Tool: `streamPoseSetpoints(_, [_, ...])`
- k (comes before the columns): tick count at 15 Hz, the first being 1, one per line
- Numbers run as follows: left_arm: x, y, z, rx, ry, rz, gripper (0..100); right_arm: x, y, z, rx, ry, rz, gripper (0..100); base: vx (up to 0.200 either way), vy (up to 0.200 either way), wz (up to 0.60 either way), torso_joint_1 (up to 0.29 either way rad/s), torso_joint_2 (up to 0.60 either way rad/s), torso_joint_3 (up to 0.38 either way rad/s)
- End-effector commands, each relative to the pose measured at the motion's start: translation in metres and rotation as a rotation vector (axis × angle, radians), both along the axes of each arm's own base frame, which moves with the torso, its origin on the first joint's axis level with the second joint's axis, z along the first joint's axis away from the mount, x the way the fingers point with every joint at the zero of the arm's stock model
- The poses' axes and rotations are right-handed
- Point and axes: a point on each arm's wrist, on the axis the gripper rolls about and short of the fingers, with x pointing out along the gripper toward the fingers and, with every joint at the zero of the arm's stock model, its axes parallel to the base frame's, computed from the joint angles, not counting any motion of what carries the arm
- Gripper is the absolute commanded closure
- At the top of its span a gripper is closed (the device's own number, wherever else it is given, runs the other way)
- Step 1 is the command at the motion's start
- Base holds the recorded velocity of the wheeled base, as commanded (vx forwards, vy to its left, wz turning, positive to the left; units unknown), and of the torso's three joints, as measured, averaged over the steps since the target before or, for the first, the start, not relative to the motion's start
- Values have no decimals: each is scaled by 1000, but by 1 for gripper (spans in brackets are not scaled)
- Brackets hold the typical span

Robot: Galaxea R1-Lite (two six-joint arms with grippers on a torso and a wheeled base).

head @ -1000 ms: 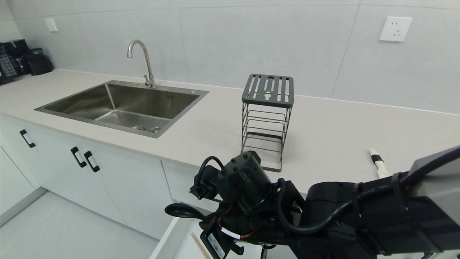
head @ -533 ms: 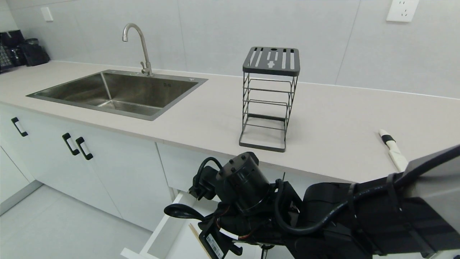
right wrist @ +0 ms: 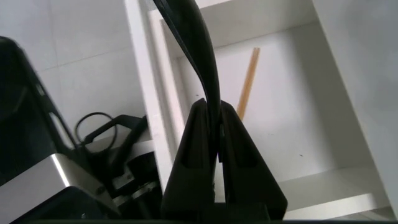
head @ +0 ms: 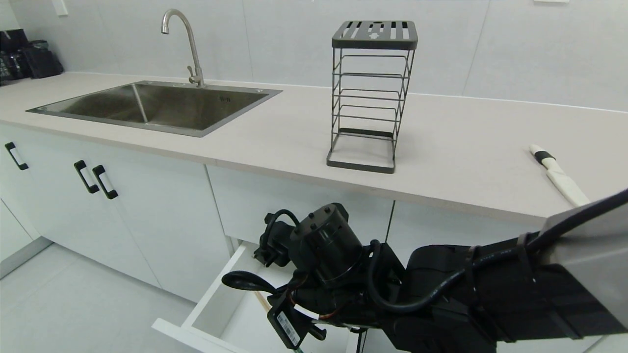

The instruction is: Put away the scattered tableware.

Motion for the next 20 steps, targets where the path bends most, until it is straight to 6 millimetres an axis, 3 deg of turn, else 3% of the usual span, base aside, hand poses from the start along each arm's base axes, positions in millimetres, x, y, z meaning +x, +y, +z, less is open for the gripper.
streamPoseSetpoints(1, [0, 0, 0, 0, 1, 0, 0, 2, 0, -2, -7, -5, -11, 100, 0, 0, 0, -242, 354, 110])
streamPoseSetpoints(6, [0, 0, 0, 0, 1, 0, 0, 6, 0, -3, -7, -8, -22, 100, 0, 0, 0, -179, 306, 117])
streamPoseSetpoints(15, [0, 0, 0, 0, 1, 0, 0, 14, 4, -19, -52, -39, -18, 100, 0, 0, 0, -6, 65, 19])
streamPoseSetpoints(20, [0, 0, 0, 0, 1, 0, 0, 29, 13, -28, -56, -67, -11, 100, 0, 0, 0, 0, 0, 0])
